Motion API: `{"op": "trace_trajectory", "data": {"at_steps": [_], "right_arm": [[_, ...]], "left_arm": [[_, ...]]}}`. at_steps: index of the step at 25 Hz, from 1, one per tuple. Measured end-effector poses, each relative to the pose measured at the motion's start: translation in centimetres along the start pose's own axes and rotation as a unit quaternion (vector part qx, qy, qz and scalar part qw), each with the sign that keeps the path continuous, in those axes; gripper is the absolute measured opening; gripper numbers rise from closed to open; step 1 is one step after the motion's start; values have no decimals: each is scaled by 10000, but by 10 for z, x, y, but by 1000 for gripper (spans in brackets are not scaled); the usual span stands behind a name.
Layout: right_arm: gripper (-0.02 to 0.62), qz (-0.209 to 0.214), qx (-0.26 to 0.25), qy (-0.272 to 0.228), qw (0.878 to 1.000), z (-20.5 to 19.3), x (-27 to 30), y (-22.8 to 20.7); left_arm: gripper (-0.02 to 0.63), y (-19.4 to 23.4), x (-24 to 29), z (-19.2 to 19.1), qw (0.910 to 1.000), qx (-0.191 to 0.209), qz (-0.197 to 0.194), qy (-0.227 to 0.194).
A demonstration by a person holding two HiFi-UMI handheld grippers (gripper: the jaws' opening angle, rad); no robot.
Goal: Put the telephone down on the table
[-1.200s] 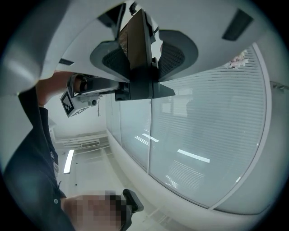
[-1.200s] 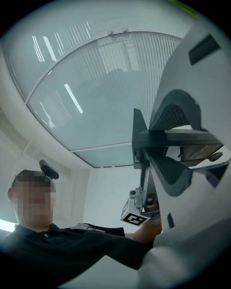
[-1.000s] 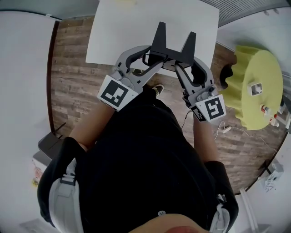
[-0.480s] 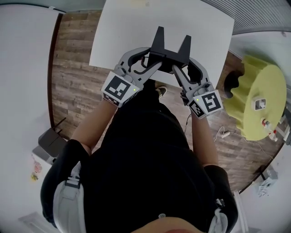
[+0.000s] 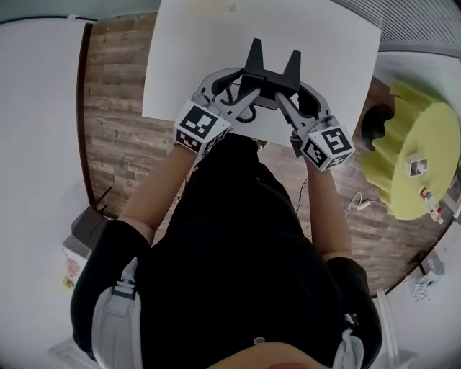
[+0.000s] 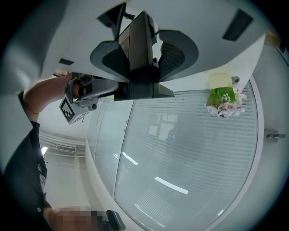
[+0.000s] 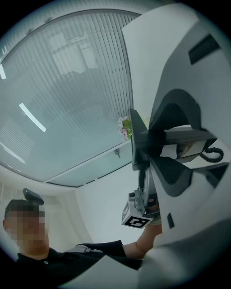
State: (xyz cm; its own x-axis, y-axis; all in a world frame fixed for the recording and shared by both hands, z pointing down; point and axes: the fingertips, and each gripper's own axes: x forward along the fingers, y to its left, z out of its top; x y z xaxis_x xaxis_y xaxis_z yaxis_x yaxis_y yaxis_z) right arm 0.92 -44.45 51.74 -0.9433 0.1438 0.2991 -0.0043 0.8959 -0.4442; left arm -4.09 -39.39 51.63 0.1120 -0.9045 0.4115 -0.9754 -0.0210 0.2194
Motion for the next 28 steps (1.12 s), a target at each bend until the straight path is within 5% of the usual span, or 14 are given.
{"op": "trace_trajectory", "data": {"at_steps": [28], "right_arm": [[196,-270,1140,840,9896,-38,84,-133]], "left_arm": [[198,92,122,-52,9912,-988,-325,821]]}}
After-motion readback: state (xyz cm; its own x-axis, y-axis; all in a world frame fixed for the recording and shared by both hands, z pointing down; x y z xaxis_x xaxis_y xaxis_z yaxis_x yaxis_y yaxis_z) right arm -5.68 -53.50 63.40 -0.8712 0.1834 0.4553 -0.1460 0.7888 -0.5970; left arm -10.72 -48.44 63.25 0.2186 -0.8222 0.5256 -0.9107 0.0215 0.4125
